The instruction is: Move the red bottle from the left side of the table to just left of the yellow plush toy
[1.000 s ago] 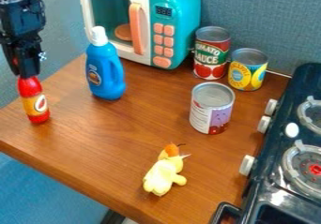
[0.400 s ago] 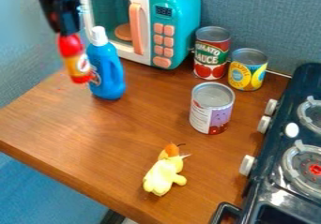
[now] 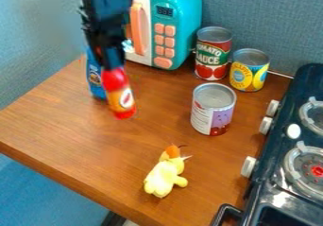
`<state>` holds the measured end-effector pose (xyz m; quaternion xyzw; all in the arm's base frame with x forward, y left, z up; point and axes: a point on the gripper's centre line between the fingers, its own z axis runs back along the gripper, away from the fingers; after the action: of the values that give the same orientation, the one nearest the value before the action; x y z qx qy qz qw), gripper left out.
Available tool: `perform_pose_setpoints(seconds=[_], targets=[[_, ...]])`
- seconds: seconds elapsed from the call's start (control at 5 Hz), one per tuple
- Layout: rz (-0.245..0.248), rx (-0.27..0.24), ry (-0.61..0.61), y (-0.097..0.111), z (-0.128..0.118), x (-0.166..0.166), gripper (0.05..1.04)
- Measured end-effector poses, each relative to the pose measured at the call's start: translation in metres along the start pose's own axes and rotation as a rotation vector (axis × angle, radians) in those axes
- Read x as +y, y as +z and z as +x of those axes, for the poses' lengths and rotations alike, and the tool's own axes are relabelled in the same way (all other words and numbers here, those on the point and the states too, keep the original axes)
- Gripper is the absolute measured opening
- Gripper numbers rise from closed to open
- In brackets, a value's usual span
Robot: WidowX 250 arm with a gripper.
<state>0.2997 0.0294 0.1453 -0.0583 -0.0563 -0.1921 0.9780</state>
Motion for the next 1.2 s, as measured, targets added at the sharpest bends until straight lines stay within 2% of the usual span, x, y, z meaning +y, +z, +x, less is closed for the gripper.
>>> perform_pose_setpoints(seconds=[0.2,0.4,0.8,1.2], targets=[[-0.025,0.001,-0.007,-0.016,-0.001,-0.012,0.347],[0.015,0.010,-0.055,-0.020,0.006,-0.020,0.347],[0.106,0.097,-0.117,-0.041,0.003,-0.017,0.347],[0.094,0.147,-0.103,-0.054,-0.003,-0.018,0.347]])
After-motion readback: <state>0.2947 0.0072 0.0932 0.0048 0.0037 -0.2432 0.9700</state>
